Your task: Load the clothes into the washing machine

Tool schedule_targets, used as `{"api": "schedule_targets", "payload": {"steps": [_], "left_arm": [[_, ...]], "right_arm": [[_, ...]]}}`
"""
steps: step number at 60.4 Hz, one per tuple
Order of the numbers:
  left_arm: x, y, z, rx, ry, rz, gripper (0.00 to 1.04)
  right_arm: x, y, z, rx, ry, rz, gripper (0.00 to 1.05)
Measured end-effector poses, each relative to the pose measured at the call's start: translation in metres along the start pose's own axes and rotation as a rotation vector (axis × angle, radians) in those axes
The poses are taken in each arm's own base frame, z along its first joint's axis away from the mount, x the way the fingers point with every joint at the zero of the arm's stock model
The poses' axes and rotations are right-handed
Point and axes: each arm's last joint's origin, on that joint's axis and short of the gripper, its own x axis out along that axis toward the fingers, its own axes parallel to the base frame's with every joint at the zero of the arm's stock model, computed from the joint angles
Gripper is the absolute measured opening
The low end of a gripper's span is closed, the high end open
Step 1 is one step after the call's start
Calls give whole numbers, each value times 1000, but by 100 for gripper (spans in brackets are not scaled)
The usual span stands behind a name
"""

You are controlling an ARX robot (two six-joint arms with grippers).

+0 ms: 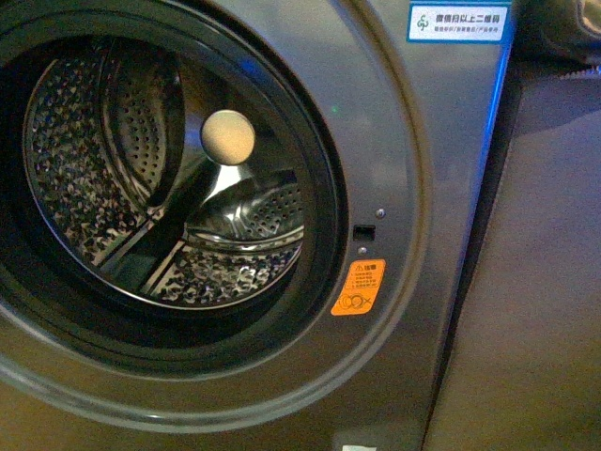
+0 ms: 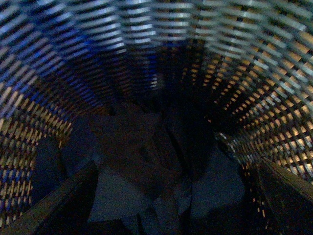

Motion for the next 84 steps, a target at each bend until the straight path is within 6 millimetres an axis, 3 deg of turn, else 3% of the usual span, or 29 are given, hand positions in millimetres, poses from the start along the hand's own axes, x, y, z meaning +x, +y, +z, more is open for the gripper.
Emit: {"api": "schedule_targets", "payload": {"steps": [16, 36, 64, 84], "left_arm": [[0, 0, 0, 0, 0, 0, 98], [0, 0, 0, 0, 0, 0, 98], [0, 0, 0, 0, 0, 0, 98], [0, 0, 0, 0, 0, 0, 98]], "right_arm": [[68, -3, -57, -31, 134, 44, 97], [109, 1, -96, -15, 166, 44, 97], [136, 0, -112, 39, 190, 60, 97], [139, 7, -117, 38, 210, 74, 97]]}}
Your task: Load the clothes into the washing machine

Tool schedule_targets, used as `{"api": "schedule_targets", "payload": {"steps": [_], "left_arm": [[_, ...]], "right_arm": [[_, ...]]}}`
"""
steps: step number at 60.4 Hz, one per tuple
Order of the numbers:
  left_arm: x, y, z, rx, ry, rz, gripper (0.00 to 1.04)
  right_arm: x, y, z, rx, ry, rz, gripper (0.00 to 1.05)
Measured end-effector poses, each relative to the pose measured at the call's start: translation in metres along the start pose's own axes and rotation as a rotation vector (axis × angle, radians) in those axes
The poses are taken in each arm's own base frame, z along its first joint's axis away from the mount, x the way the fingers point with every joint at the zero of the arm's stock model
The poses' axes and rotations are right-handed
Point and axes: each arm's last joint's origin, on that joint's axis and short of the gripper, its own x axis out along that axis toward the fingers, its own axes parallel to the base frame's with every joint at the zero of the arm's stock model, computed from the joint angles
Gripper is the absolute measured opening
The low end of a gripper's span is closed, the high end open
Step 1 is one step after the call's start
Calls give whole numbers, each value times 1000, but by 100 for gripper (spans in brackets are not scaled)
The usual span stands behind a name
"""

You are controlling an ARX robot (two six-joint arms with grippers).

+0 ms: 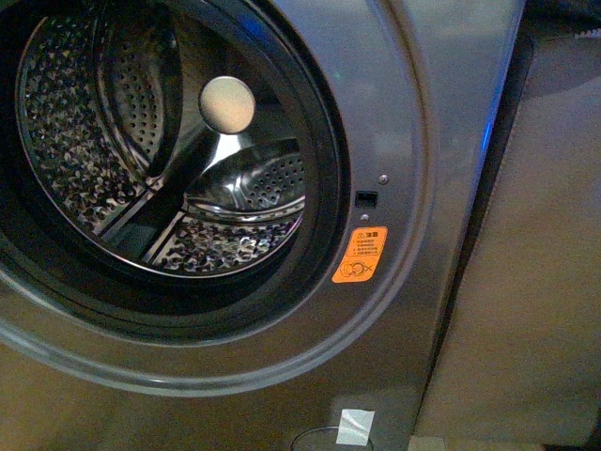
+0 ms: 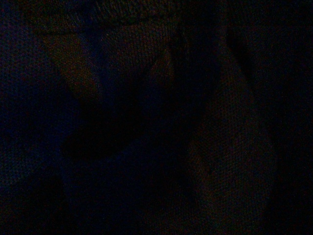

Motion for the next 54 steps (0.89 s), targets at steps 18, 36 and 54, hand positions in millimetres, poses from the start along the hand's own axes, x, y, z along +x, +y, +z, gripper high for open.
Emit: {"api": "schedule_targets", "payload": {"steps": [18, 36, 54], "left_arm": [[0, 0, 0, 0, 0, 0, 98], [0, 0, 0, 0, 0, 0, 98], [0, 0, 0, 0, 0, 0, 98]], "right_arm": [[-1, 1, -4, -8, -12, -24, 65], [-30, 10, 9, 8, -86, -40, 15], [-132, 44, 88, -85, -376, 18, 7]]}}
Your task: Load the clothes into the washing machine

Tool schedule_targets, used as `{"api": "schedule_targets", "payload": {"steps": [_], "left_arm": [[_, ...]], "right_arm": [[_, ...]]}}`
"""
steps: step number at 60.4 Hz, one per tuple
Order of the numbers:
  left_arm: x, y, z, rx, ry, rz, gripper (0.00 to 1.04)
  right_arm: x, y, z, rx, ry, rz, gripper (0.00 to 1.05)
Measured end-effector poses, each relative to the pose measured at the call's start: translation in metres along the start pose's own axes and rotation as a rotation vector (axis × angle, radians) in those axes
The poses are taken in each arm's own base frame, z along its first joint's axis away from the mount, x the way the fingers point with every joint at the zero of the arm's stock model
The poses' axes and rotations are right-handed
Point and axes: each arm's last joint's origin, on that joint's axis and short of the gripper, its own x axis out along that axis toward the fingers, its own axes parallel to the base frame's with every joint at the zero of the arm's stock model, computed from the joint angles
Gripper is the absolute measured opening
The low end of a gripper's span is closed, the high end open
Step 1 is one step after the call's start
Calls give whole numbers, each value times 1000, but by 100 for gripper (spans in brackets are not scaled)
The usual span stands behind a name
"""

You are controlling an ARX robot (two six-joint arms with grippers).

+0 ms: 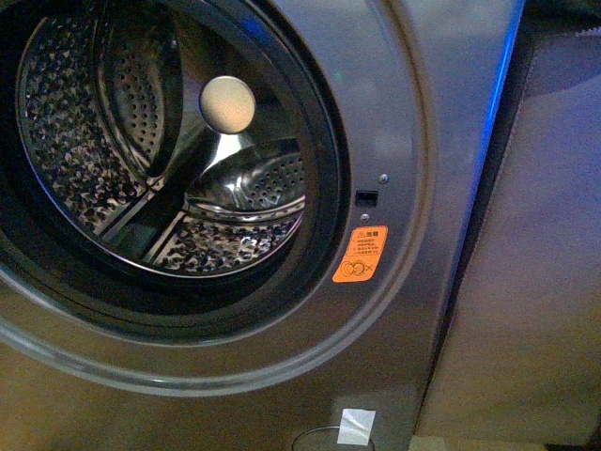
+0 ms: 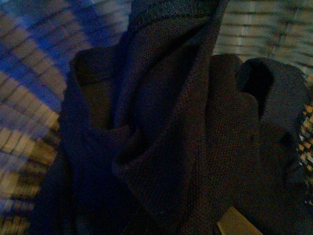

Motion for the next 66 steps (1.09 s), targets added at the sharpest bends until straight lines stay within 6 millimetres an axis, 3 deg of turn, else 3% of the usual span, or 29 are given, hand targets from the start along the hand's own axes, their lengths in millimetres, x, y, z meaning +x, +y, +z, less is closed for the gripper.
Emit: {"api": "schedule_targets", "payload": {"steps": [6, 22, 40, 66], "left_arm": [[0, 0, 0, 0, 0, 0, 98], [0, 0, 0, 0, 0, 0, 98], [0, 0, 0, 0, 0, 0, 98], [0, 0, 0, 0, 0, 0, 98]], "right_arm": [[-40, 18, 57, -54, -146, 22, 7], [-122, 62, 159, -183, -436, 86, 7], [-217, 124, 260, -311, -706, 177, 7], [-314, 238, 376, -376, -900, 375, 7]]}}
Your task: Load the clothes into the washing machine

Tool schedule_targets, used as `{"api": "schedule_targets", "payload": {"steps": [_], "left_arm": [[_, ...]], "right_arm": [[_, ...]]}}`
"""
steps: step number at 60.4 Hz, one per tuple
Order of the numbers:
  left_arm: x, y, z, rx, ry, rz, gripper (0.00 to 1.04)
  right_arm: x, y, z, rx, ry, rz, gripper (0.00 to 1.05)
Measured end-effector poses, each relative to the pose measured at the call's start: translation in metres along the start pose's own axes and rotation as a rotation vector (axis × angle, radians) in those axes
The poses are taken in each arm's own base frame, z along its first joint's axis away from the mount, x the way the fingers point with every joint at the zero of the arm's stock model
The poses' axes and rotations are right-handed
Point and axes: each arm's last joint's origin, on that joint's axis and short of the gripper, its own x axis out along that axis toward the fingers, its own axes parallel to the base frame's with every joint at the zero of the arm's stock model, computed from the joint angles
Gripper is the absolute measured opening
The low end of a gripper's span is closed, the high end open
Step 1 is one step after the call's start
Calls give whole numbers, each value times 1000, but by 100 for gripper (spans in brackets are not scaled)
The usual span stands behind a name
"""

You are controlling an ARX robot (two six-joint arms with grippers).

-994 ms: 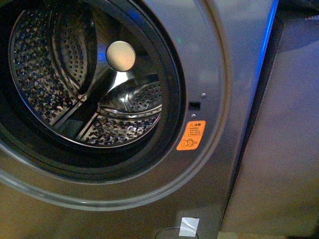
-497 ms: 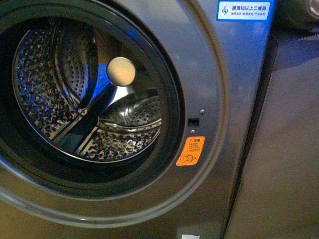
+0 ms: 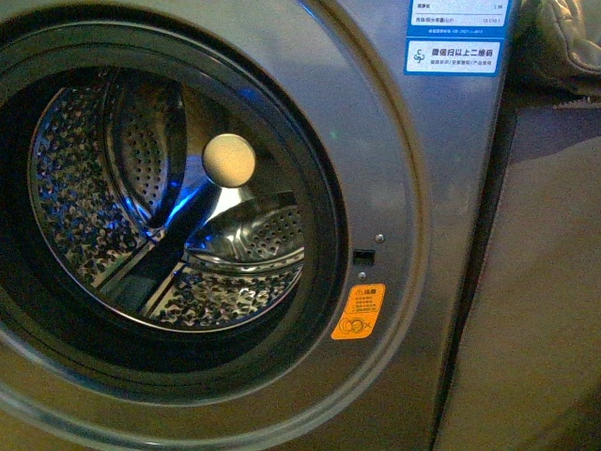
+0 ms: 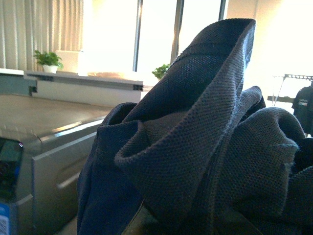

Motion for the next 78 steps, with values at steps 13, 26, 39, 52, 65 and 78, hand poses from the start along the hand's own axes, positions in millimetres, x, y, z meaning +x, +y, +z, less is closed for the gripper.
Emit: {"api": "schedule_targets", "payload": {"steps": [13, 26, 39, 52, 65, 78], "left_arm": [[0, 0, 0, 0, 0, 0, 98], [0, 0, 0, 0, 0, 0, 98], [0, 0, 0, 0, 0, 0, 98], [0, 0, 0, 0, 0, 0, 98], [0, 0, 0, 0, 0, 0, 98], [0, 0, 0, 0, 0, 0, 98]], "right_arm": [[39, 48, 56, 68, -32, 89, 7], [57, 106, 77, 119, -18, 210, 7], [66, 160, 76, 142, -18, 340, 7], [67, 175, 75, 148, -22, 396, 7], [68, 175, 74, 146, -17, 386, 7], [68, 175, 74, 143, -17, 387, 7]]}}
